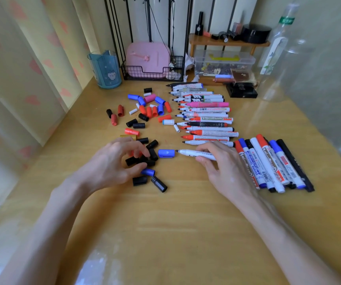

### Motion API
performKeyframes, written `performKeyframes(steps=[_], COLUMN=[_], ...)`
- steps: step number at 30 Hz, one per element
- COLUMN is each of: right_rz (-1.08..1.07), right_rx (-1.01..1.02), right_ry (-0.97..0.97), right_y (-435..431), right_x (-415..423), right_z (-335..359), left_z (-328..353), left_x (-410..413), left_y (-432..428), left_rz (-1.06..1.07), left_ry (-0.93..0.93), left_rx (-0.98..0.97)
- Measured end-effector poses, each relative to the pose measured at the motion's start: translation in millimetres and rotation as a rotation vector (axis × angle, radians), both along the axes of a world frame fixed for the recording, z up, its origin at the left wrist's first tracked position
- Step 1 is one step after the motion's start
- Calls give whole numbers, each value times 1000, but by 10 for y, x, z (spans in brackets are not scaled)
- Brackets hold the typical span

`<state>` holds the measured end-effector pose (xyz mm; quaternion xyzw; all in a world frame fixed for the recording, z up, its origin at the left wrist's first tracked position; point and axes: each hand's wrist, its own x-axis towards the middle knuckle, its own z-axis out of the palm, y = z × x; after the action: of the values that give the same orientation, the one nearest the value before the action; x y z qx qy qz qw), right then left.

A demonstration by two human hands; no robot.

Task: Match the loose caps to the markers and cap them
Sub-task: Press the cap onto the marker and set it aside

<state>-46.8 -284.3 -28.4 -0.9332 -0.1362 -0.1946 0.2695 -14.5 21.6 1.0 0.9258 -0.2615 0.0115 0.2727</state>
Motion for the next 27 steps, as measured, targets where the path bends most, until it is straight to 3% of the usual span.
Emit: performKeyframes(steps=[6, 11, 18, 27], right_rz=[15, 98, 160, 155], right_rx=[4, 71, 79, 68], right_ry=[9, 1, -40, -83], right_y=[10, 56, 115, 101], right_x=[-3, -51, -99, -102], right_z=[10, 70, 110, 81], left_z=[-79, -57, -126, -197], left_x=[18, -5, -36, -89], left_y=[-82, -221, -379, -494], left_rz=[-12, 38, 25, 0], left_ry=[-44, -60, 89, 52], left_rx=[5, -193, -380, -395])
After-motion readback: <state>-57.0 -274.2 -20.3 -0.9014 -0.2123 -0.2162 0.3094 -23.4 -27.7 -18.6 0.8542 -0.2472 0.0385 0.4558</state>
